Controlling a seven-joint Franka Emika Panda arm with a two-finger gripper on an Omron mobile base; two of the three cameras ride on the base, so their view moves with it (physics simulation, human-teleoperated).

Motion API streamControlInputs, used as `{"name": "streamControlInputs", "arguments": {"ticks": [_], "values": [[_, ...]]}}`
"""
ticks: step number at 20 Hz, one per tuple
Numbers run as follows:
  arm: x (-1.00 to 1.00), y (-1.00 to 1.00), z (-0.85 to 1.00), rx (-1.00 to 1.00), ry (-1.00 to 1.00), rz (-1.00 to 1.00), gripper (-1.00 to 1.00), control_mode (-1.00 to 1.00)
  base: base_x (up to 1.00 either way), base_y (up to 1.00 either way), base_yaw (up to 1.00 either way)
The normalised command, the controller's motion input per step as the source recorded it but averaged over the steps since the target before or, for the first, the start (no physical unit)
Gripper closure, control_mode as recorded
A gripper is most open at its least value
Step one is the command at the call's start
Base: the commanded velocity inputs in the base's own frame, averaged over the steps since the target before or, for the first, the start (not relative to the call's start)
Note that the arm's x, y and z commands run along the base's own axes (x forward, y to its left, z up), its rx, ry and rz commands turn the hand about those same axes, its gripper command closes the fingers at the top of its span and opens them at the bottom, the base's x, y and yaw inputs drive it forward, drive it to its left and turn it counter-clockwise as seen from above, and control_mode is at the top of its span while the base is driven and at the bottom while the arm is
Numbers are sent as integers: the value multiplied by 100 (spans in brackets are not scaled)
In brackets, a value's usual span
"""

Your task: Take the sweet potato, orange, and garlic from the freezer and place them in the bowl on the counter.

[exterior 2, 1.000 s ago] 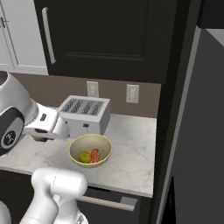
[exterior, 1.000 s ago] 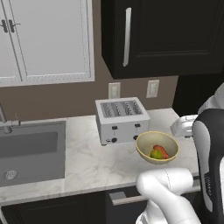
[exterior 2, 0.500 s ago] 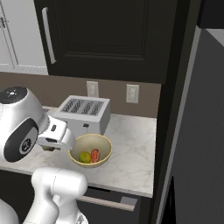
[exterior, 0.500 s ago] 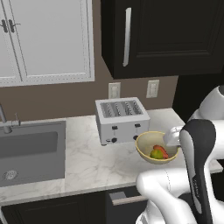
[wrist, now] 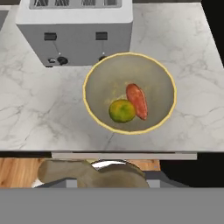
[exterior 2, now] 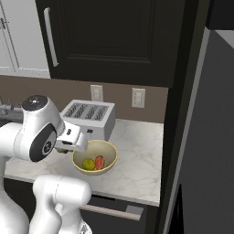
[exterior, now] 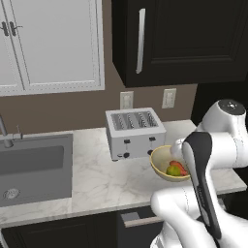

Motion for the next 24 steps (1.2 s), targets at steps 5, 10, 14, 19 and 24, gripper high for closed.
{"name": "streamControlInputs", "arguments": {"ticks": [5,10,14,19,24], "values": [[42,-17,-43,2,2,0,100,-100,0,0,0],[52,-17,-45,1,2,0,100,-100,0,0,0],[55,-9,-44,0,0,0,100,-100,0,0,0],[51,0,-43,0,0,0,100,-100,0,0,0],[45,0,-43,0,0,0,100,-100,0,0,0]]}}
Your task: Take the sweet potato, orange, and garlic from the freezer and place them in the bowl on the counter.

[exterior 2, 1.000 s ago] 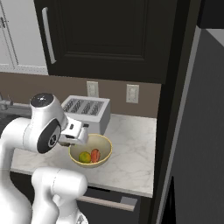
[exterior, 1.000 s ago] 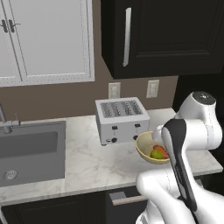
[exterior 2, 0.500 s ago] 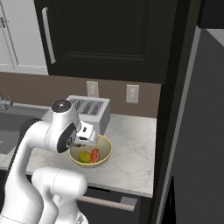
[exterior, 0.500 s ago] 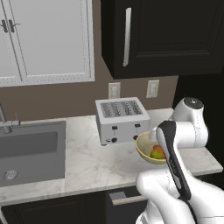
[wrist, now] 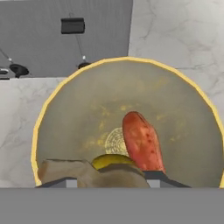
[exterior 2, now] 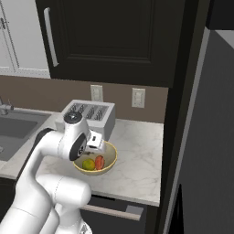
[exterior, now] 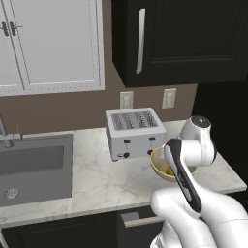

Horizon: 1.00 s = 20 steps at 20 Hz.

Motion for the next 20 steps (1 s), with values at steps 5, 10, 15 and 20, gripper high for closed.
{"name": "streamControlInputs", "arguments": {"ticks": [5,10,15,20], "values": [[36,0,-40,0,1,0,100,-100,0,0,0],[28,0,-16,0,3,0,100,-100,0,0,0],[18,0,-6,0,1,0,100,-100,0,0,0],[0,0,-11,0,1,0,100,-100,0,0,0]]}}
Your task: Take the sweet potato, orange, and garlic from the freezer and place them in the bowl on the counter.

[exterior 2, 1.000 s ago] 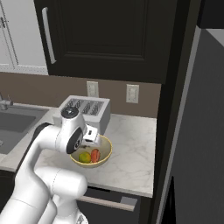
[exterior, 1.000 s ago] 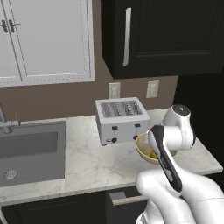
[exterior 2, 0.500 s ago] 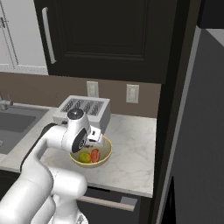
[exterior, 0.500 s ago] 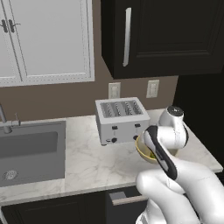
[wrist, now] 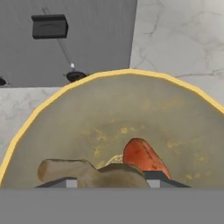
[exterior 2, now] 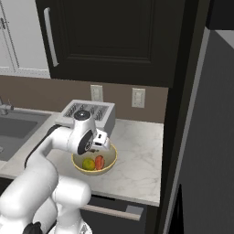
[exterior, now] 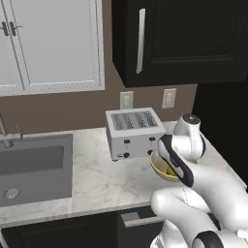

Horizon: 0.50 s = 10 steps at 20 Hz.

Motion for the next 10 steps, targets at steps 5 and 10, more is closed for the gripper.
{"name": "streamControlInputs", "arguments": {"ticks": [5,10], "values": [[0,0,-22,0,1,0,100,-100,0,0,0],[2,0,-31,0,0,0,100,-100,0,0,0]]}}
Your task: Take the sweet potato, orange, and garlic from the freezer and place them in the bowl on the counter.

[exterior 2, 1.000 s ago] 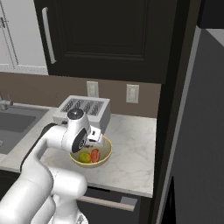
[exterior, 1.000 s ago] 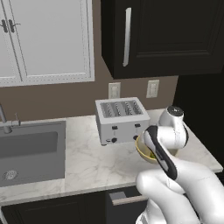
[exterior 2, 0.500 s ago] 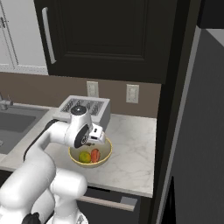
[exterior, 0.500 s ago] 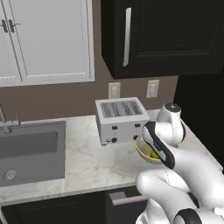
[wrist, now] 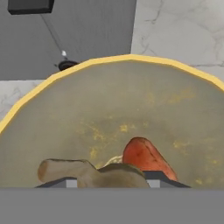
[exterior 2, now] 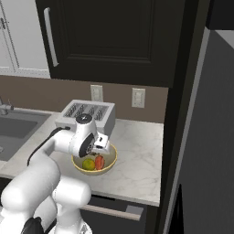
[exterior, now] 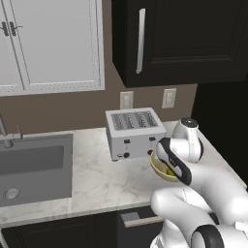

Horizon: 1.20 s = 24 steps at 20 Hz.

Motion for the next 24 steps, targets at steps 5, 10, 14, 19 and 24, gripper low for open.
{"name": "streamControlInputs", "arguments": {"ticks": [5,10,14,19,24], "values": [[1,0,-24,0,0,0,100,-100,0,0,0],[0,0,-8,0,0,0,-100,-100,0,0,0],[0,0,0,0,0,0,-100,-100,0,0,0],[0,0,0,0,0,0,-100,-100,0,0,0],[0,0,0,0,0,0,-100,-100,0,0,0]]}}
